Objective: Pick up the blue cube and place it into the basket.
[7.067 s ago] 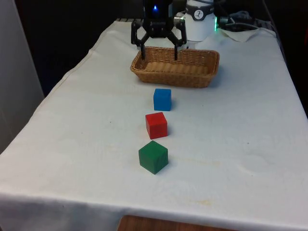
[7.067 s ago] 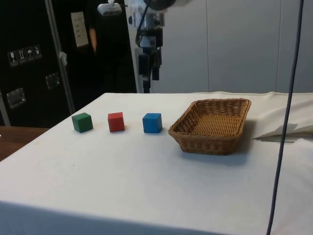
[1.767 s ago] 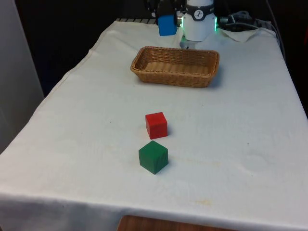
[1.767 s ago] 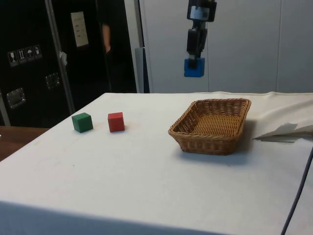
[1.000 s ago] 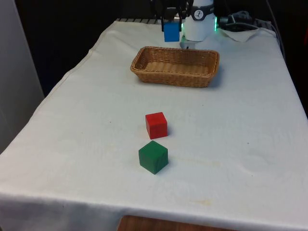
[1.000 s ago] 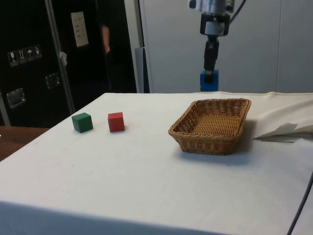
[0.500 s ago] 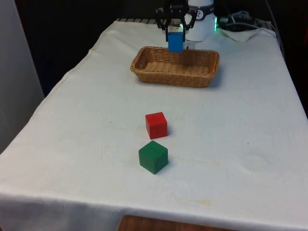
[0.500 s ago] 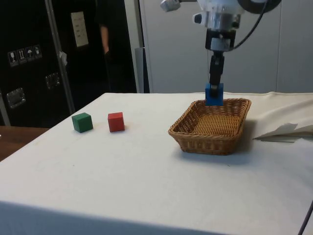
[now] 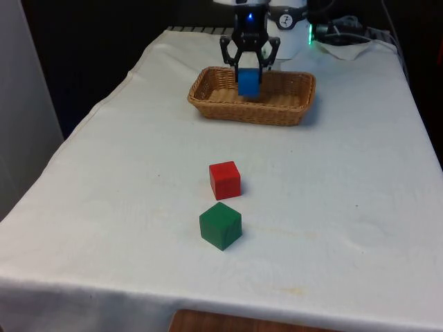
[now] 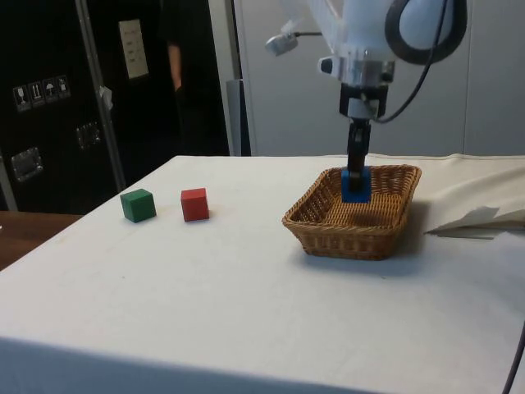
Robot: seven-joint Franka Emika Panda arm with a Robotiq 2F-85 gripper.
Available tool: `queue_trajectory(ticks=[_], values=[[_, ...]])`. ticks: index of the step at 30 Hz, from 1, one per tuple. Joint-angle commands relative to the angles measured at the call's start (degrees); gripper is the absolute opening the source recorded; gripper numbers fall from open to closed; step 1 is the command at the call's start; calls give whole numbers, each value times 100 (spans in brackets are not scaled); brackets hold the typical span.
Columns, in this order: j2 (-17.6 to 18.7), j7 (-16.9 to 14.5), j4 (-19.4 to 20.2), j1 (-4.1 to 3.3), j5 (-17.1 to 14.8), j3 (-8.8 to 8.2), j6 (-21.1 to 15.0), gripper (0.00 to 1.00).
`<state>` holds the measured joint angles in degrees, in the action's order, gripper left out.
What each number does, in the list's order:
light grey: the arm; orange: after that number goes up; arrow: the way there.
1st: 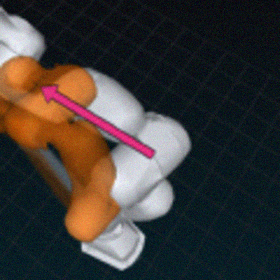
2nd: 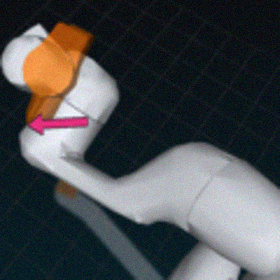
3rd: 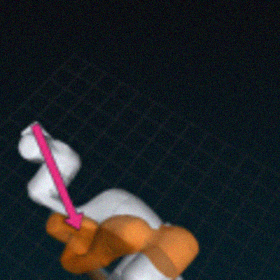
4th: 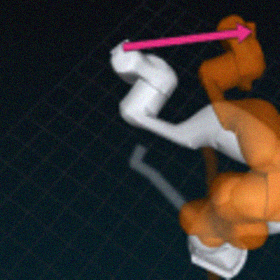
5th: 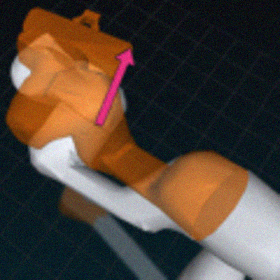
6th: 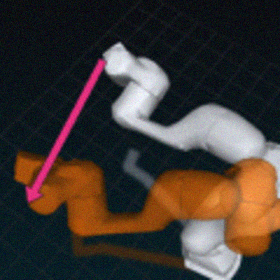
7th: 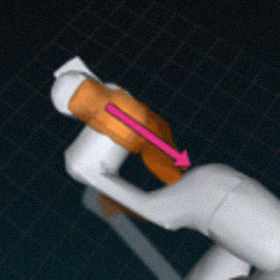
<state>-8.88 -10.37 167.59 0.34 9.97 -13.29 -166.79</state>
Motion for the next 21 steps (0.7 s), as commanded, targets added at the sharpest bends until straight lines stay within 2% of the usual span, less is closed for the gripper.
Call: queue_trajectory(ticks=[1, 6, 14, 16, 17, 21], values=[[126, 17, -6, 11, 6, -6, -143, 0], [413, 17, -40, 6, -6, -23, -361, 0], [464, -6, -40, -11, -29, -23, -418, 0], [481, 0, -57, 0, -6, -23, -395, 8], [470, 0, -46, -6, -23, -23, -413, 8], [476, 0, -46, -6, -17, -23, -407, 45]])
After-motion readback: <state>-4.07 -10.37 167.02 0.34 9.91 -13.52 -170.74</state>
